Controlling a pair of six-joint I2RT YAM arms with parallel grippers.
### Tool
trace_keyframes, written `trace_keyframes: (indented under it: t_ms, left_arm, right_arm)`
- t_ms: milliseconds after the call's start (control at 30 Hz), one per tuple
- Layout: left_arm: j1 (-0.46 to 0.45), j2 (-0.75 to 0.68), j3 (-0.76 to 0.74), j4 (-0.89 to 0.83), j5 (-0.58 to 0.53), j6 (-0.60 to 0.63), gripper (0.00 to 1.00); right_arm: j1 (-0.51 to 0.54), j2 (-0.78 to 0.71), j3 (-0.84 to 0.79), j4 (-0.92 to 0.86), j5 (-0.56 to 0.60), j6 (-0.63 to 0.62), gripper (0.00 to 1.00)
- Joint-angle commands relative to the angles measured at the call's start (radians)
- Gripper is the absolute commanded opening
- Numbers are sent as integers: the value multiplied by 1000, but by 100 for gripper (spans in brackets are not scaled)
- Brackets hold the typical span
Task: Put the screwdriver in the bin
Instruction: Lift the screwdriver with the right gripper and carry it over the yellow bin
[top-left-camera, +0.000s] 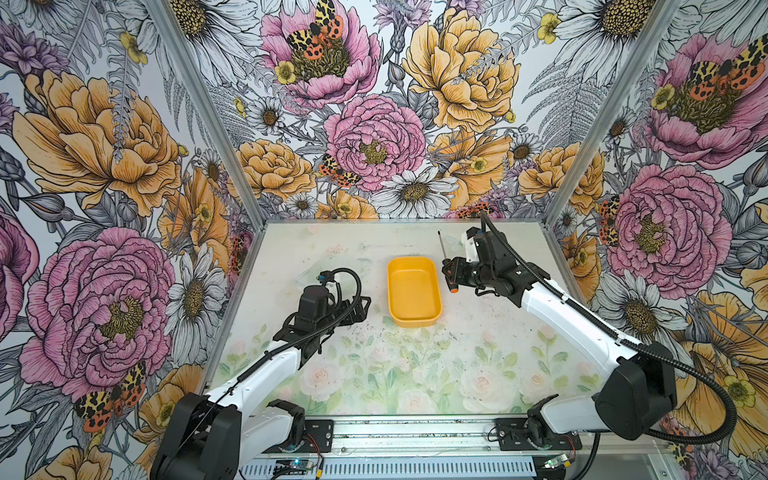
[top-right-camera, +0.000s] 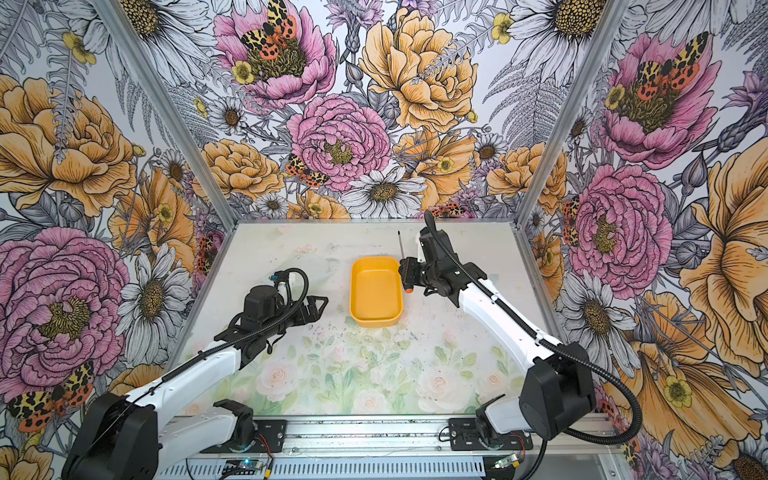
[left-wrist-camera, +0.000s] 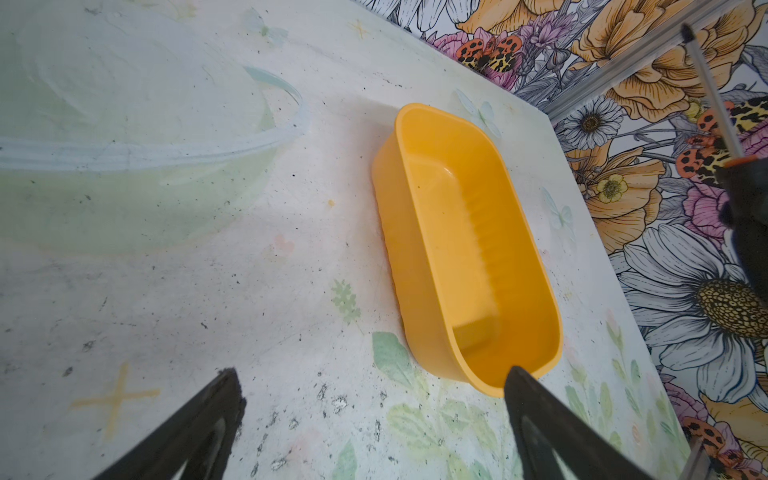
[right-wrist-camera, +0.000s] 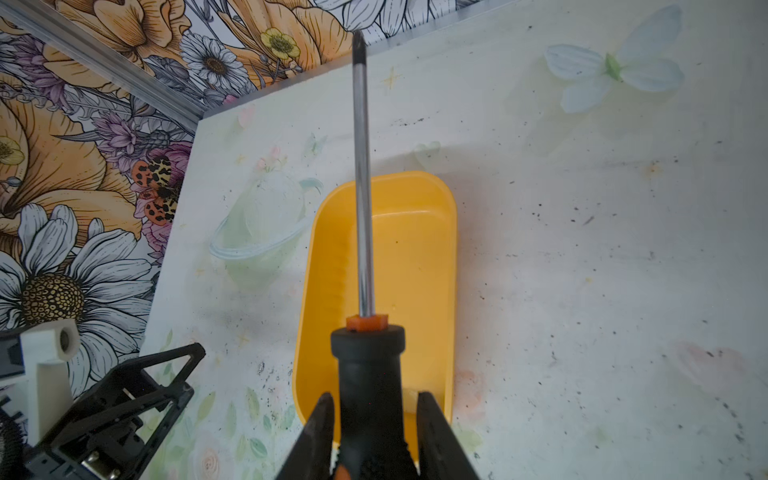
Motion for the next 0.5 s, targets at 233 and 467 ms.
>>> trace_keyframes:
  t_ms: [233,467]
  left_arm:
    - [-8,-25,13,-12,-13,20,99]
    - [-8,-9,19,-11,-11,23,99]
  right_arm:
    - [138,124,91,1,129,107,0]
    - [217,156,81,0,279,226,0]
